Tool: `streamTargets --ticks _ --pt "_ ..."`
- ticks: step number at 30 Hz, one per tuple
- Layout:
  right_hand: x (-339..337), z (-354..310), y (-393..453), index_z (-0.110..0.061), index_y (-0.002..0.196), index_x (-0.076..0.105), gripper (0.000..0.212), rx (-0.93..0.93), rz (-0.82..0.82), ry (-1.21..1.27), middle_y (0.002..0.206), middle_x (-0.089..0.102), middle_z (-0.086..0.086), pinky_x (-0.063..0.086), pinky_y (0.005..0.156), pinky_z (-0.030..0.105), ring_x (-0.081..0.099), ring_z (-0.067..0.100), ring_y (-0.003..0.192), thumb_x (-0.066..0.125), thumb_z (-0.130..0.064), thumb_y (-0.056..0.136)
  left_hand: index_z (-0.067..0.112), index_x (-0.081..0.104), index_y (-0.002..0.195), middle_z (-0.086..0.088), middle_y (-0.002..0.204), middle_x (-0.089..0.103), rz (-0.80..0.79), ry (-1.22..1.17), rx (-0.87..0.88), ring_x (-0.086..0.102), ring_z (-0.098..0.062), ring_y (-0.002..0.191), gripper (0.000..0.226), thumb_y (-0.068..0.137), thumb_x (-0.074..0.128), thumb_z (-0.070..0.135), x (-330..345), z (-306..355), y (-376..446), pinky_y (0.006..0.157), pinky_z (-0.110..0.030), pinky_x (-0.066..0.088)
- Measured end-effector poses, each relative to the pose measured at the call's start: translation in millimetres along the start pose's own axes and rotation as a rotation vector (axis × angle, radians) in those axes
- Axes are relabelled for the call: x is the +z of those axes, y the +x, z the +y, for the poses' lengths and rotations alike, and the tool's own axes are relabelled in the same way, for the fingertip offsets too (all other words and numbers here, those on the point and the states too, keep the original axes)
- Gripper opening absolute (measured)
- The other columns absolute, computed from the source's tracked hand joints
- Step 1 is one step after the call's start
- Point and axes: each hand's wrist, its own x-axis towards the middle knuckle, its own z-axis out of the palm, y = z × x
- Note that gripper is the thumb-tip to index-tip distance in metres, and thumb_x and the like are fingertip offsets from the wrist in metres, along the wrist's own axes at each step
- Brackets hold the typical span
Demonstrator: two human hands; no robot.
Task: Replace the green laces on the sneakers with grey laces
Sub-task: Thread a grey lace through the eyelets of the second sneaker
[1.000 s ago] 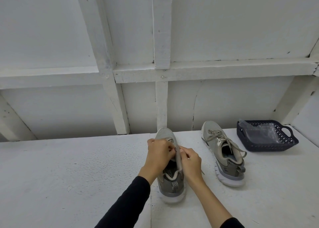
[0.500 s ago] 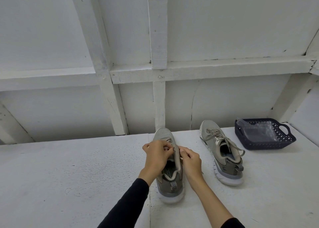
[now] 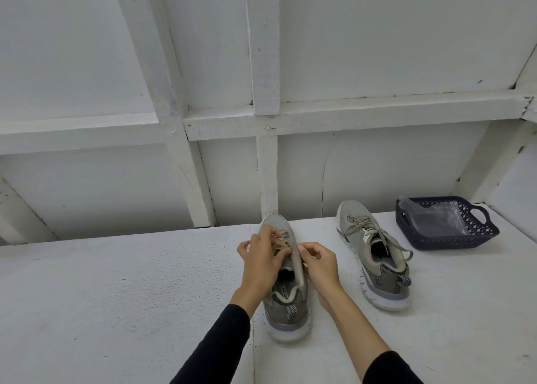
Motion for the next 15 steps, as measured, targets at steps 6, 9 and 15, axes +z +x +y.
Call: streamTargets --ticks 6,9,15 --pt "5 -25 7 -0.010 0.100 0.053 0.014 -0.070 0.155 -0.171 0.108 0.061 0.010 0.044 0.076 0.025 0.059 0.024 0.102 0.042 -0.018 0.102 0.030 0.048 0.114 0.009 0.123 0.040 0.152 0.134 -0.155 0.031 -0.018 0.118 0.035 0.086 0.069 0.028 6 -8 -4 0.099 -0.039 0.024" --pt "0 -72 3 -0.008 0.099 0.047 0.018 -0.171 0.176 0.171 0.088 0.062 0.006 0.050 0.064 0.020 0.064 0.013 0.073 0.032 -0.017 0.105 0.025 0.045 0.123 0.000 0.133 0.036 0.166 0.102 -0.351 0.030 -0.026 0.125 0.049 0.083 0.071 0.037 8 -7 -6 0.100 -0.042 0.027" --pt "-25 -89 3 -0.019 0.096 0.051 0.019 -0.434 0.030 -0.613 0.069 0.052 -0.007 0.034 0.056 0.029 0.047 0.010 0.060 0.039 -0.032 0.103 0.017 0.043 0.124 -0.004 0.126 0.043 0.202 0.032 -0.472 0.048 -0.027 0.116 0.055 0.083 0.064 0.047 13 -8 -9 0.095 -0.041 0.038"
